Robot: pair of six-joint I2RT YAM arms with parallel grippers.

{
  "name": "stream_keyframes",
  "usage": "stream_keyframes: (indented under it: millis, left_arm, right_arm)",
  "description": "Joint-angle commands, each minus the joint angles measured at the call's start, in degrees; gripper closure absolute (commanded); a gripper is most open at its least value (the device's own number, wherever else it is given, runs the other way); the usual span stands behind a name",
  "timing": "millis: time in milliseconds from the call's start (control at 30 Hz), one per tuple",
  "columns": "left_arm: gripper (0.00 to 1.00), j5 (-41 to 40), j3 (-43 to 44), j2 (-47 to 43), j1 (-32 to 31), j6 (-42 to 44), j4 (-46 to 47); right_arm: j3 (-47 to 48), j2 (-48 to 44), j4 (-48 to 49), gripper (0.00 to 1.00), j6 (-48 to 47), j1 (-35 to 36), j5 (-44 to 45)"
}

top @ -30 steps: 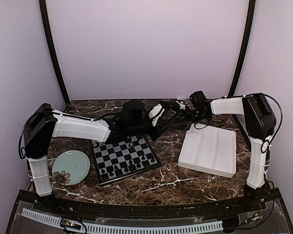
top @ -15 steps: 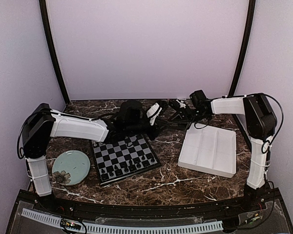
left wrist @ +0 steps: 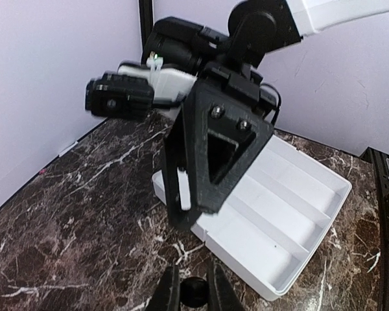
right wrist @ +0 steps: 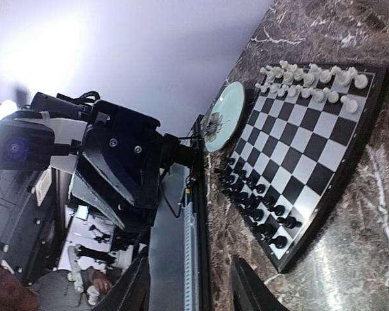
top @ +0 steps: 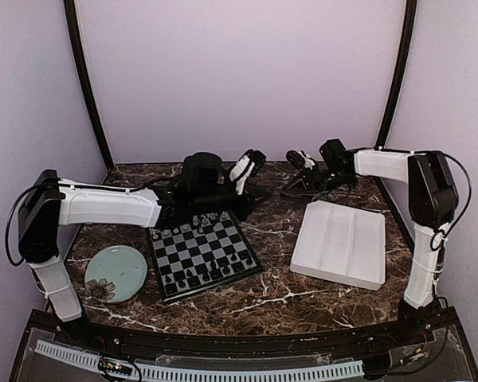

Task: Set up the chess pieces on the board
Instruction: Place the pawn on the chessboard.

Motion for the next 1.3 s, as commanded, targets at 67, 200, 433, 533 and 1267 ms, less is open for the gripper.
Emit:
stream_keyframes:
  millis: [67,200,433,533,1267]
  left_arm:
    - [0.97,-3.98,-7.79,-11.77,0.3,0.17,-12.34]
    - [0.97,-5.91,-12.28,-19.24,0.29,0.81,-23.07]
    - [0.97,-9.74,-23.86,-31.63,0.88,0.21,-35.4]
    - [0.97,-10.21,-28.21,-34.85,2.07,-1.21,-35.68]
    - [0.94,-15.21,-32.73,-21.46,8.39,-12.01,-27.74]
  right_arm:
    - [6.35,-1.96,-17.93,0.57,-19.98,-0.35,7.84]
    - [6.23,-2.69,-18.3,0.57,-20.94,-0.35,8.69]
    - [6.26,-3.2,-18.31,0.57,-21.51,-0.35,10.06]
    - [6.45,-3.01,-18.37,0.57,-21.45,-0.35,10.11]
    - [4.77,-4.66,-18.28,0.57,-22.37,-0.35,10.59]
